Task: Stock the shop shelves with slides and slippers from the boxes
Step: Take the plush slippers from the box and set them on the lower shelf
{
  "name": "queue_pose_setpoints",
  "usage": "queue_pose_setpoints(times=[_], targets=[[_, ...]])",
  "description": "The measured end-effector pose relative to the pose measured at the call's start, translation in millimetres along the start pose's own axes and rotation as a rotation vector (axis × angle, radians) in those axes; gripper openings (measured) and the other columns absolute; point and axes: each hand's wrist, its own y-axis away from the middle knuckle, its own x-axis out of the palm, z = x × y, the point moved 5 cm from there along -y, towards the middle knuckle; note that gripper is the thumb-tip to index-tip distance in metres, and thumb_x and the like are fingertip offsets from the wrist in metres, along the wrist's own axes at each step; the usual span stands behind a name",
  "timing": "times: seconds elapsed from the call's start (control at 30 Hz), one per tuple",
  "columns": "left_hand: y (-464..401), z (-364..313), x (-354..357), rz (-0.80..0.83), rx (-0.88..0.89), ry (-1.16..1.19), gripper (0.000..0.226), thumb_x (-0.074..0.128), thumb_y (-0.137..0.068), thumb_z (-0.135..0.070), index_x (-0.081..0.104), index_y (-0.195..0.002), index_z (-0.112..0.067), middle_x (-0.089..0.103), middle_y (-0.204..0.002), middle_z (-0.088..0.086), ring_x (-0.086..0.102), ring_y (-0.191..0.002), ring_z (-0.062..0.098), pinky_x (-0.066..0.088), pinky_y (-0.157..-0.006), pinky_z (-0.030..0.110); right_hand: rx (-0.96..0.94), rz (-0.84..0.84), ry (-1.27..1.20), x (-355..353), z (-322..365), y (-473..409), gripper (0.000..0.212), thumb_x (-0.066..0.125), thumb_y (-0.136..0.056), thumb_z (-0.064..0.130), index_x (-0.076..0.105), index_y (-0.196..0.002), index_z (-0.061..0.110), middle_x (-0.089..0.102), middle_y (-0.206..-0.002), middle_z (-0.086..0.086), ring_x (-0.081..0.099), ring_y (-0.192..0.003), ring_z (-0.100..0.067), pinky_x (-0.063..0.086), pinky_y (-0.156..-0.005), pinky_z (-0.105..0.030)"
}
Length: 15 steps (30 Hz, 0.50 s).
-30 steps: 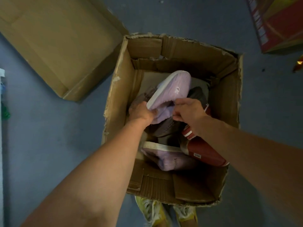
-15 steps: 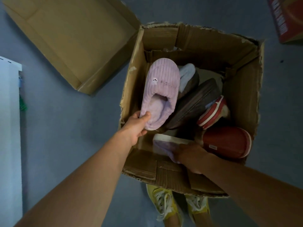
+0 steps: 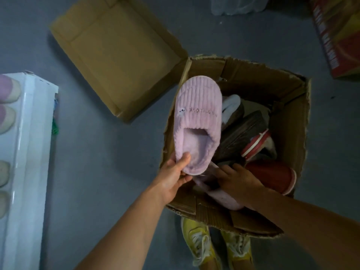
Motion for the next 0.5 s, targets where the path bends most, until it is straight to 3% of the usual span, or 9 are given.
queue_pose_setpoints(times=[0.1, 0.13, 0.23, 0.3, 0.4, 0.43, 0.5], targets=[[22.9, -16.3, -7.9, -0.032, 0.041, 0.126, 0.036, 0.065, -0.087, -0.033, 0.061, -0.121, -0.026, 0.066, -0.110, 0.000, 0.058, -0.097, 0.015, 0.050, -0.074, 0.029, 0.140, -0.083, 0.028, -35.1, -19.2, 11.1, 0.047, 0.047, -0.089, 0.016, 0.049, -0.136, 0.012, 0.036, -0.144, -0.010, 0.035, -0.131, -0.031, 0.034, -0.101, -0.042], [31.7, -22.7, -11.5, -0.050, 0.053, 0.178, 0.042, 0.066, -0.084, -0.036, 0.061, -0.124, -0.024, 0.066, -0.110, 0.001, 0.058, -0.096, 0.015, 0.050, -0.073, 0.029, 0.180, -0.143, 0.008, -50.6, -24.5, 14.2, 0.045, 0.052, -0.087, 0.017, 0.053, -0.132, 0.011, 0.041, -0.139, -0.009, 0.038, -0.129, -0.029, 0.036, -0.100, -0.040], [55.3, -40.4, -25.4, -0.090, 0.086, 0.273, 0.049, 0.064, -0.087, -0.038, 0.058, -0.132, -0.021, 0.068, -0.115, 0.002, 0.063, -0.097, 0.016, 0.050, -0.074, 0.030, 0.351, -0.333, -0.121, -90.4, -48.1, 24.0, 0.030, 0.077, -0.073, 0.022, 0.067, -0.099, 0.011, 0.063, -0.102, -0.007, 0.054, -0.100, -0.027, 0.046, -0.090, -0.038], [70.6, -50.8, -34.1, -0.116, 0.108, 0.287, 0.044, 0.059, -0.092, -0.036, 0.056, -0.133, -0.021, 0.068, -0.118, 0.003, 0.063, -0.098, 0.017, 0.049, -0.076, 0.030, 0.470, -0.491, -0.244, -116.8, -60.9, 31.2, 0.020, 0.078, -0.074, 0.017, 0.064, -0.086, 0.008, 0.063, -0.079, -0.008, 0.057, -0.080, -0.029, 0.049, -0.078, -0.040], [88.6, -61.1, -42.7, -0.163, 0.127, 0.288, 0.042, 0.060, -0.092, -0.033, 0.057, -0.132, -0.021, 0.069, -0.118, 0.004, 0.064, -0.099, 0.019, 0.049, -0.077, 0.032, 0.790, -0.671, -0.764, -144.4, -79.3, 43.8, 0.015, 0.052, -0.097, 0.024, 0.053, -0.094, 0.009, 0.057, -0.074, -0.003, 0.056, -0.068, -0.022, 0.042, -0.058, -0.028], [93.9, -63.6, -44.0, -0.174, 0.132, 0.287, 0.043, 0.061, -0.091, -0.032, 0.057, -0.132, -0.020, 0.069, -0.119, 0.005, 0.064, -0.100, 0.020, 0.049, -0.078, 0.032, 0.895, -0.678, -0.992, -145.0, -83.1, 45.0, 0.023, 0.047, -0.099, 0.029, 0.052, -0.097, 0.007, 0.057, -0.075, -0.003, 0.056, -0.069, -0.020, 0.042, -0.057, -0.027], [105.2, -68.8, -43.8, -0.193, 0.140, 0.298, 0.048, 0.065, -0.086, -0.029, 0.057, -0.132, -0.017, 0.068, -0.121, 0.008, 0.065, -0.105, 0.023, 0.051, -0.080, 0.033, 1.090, -0.715, -1.446, -147.2, -84.9, 46.1, 0.034, 0.053, -0.095, 0.036, 0.058, -0.105, 0.005, 0.062, -0.087, -0.009, 0.062, -0.081, -0.022, 0.053, -0.073, -0.035]])
